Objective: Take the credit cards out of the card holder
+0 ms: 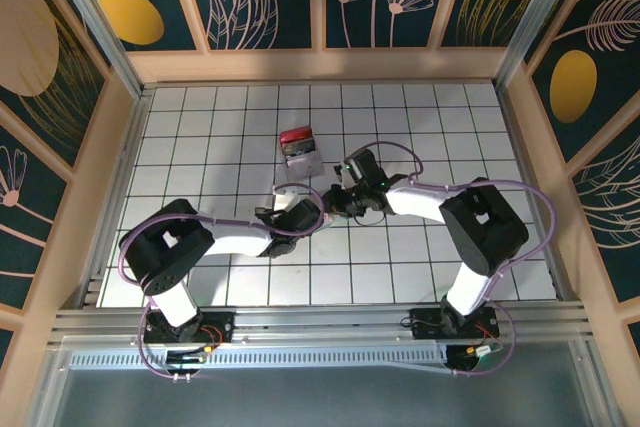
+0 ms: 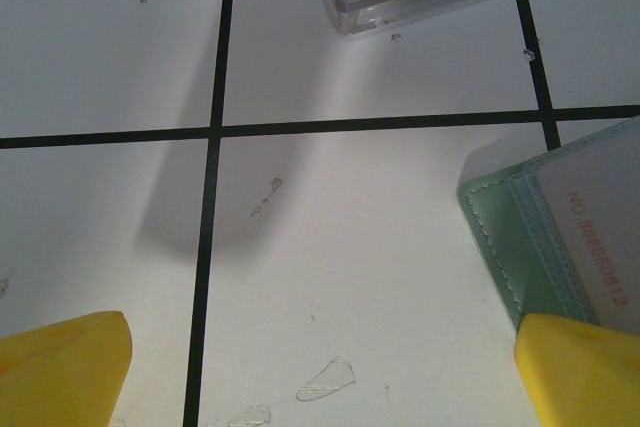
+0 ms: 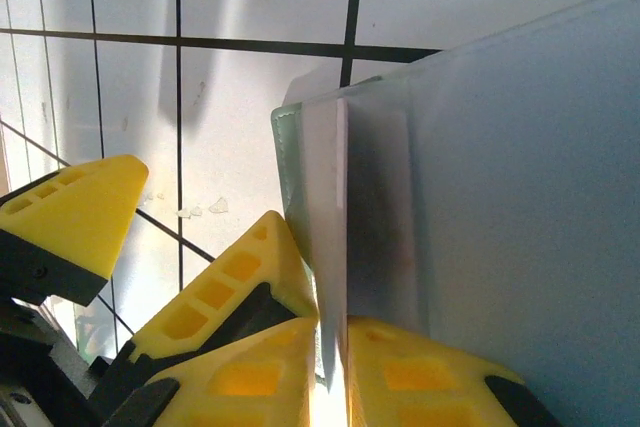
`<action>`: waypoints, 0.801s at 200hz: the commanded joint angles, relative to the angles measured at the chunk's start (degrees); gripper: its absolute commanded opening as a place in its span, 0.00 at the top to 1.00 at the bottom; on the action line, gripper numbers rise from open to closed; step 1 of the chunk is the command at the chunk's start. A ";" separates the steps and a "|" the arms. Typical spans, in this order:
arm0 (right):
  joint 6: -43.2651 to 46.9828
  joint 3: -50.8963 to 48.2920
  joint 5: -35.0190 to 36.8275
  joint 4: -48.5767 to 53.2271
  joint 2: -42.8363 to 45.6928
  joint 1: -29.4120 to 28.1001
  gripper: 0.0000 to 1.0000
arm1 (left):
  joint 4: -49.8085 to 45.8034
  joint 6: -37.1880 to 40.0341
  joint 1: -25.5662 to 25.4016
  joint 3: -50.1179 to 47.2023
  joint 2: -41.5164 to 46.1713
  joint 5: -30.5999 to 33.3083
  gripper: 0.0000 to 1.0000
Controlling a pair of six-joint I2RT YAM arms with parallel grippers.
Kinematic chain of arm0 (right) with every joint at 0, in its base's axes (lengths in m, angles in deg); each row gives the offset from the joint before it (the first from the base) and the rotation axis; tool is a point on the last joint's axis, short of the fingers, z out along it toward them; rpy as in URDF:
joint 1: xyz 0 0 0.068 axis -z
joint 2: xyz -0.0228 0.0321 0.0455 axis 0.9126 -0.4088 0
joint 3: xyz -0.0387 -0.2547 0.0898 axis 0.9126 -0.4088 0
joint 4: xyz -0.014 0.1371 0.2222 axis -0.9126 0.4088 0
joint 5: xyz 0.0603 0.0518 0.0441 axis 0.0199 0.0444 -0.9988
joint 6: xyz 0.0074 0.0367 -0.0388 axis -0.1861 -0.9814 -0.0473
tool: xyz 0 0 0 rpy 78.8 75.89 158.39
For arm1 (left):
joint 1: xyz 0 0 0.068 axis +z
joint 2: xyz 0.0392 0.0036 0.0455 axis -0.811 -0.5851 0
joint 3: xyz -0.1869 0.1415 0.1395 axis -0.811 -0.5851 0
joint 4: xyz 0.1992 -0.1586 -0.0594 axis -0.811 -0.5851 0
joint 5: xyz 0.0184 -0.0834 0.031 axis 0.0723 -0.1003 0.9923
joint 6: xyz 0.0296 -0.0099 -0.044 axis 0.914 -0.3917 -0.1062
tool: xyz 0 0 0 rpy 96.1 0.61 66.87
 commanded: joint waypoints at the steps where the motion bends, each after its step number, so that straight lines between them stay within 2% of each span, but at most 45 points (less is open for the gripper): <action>1: -0.41 -1.10 -2.79 -3.42 3.37 0.69 0.86 | -2.73 0.46 0.18 0.51 -2.48 -0.91 0.01; 22: -0.66 -1.98 -3.68 -4.34 4.51 1.33 0.91 | -3.09 0.46 0.17 0.52 -2.48 -0.62 0.01; 85: -0.52 -2.81 -2.44 -3.56 5.57 2.24 0.94 | -3.38 0.18 0.19 0.00 -2.31 -0.37 0.01; 113: -0.07 -2.90 -0.34 -2.24 5.99 2.36 1.00 | -3.44 -0.04 0.15 -0.27 -2.01 -0.17 0.01; 160: 1.06 -3.05 5.15 0.81 7.52 2.62 1.00 | -3.26 -0.08 0.15 -0.49 -1.25 0.07 0.01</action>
